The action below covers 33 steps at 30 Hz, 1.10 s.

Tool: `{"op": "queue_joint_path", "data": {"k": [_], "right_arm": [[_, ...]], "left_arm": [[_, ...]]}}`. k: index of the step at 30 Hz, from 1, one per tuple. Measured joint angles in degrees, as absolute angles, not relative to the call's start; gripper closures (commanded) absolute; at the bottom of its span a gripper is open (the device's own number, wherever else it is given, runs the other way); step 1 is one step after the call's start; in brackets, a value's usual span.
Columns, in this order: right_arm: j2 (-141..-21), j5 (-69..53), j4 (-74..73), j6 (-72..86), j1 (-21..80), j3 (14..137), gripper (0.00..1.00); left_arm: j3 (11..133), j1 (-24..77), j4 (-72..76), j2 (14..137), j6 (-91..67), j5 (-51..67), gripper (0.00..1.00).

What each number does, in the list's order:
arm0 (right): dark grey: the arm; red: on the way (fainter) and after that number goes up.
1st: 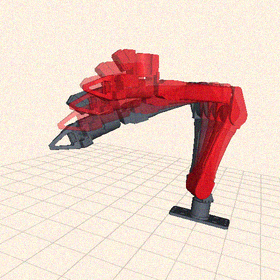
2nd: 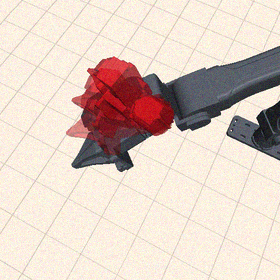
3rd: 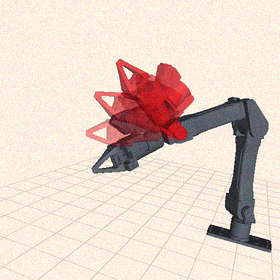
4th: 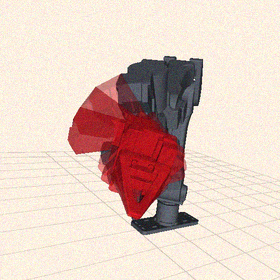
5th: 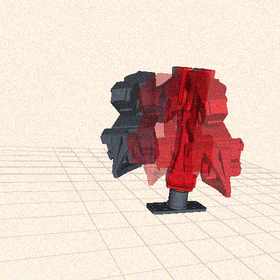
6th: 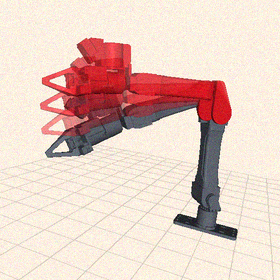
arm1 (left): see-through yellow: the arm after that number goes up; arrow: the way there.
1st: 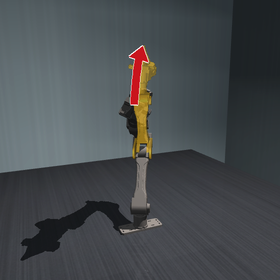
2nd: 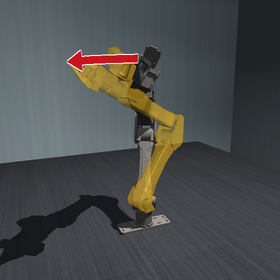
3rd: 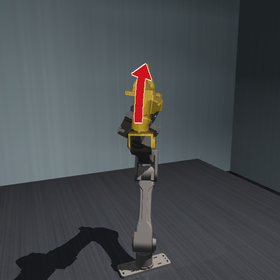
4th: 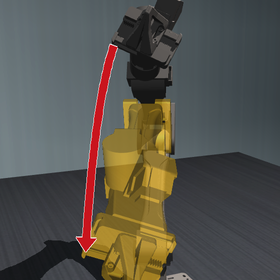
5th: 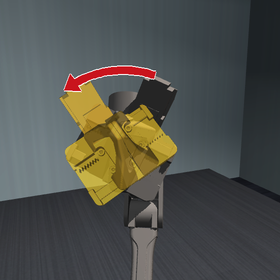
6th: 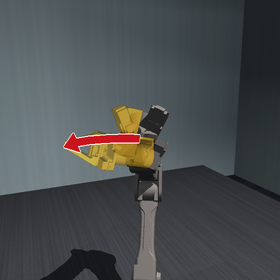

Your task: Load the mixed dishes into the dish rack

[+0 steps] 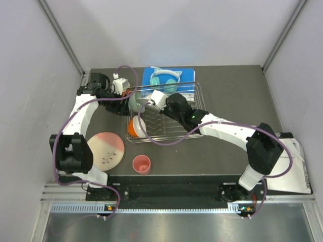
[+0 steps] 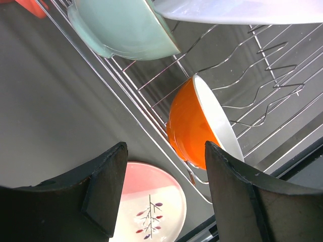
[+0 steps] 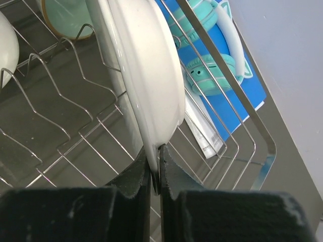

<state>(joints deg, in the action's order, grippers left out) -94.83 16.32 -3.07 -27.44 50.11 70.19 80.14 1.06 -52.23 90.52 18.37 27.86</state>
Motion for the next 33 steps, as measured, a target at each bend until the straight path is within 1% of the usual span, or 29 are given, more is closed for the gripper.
{"op": "queue_joint_path", "data": {"k": [6,10,17,22,27,33], "right_arm": [[-94.1,16.6,-2.8,-27.8,49.9,69.2,1.00],[-90.7,17.9,-3.4,-28.5,49.4,66.4,1.00],[-84.7,18.3,-5.8,-28.1,44.6,61.3,1.00],[-83.7,18.4,-6.5,-27.6,43.5,60.7,1.00],[-84.0,18.0,-11.0,-25.2,42.0,64.1,1.00],[-84.0,18.7,-16.5,-21.3,38.1,71.4,1.00]], "left_arm": [[80.1,1.1,-52.2,90.5,18.5,27.9,0.33],[80.1,1.1,-52.2,90.5,18.4,28.3,0.33],[80.1,1.1,-52.1,90.7,18.4,29.5,0.34],[80.1,1.1,-52.1,92.1,18.4,30.2,0.35],[79.6,1.1,-52.0,92.4,18.4,30.2,0.36],[78.2,1.1,-51.4,92.6,18.9,30.2,0.41]]}}
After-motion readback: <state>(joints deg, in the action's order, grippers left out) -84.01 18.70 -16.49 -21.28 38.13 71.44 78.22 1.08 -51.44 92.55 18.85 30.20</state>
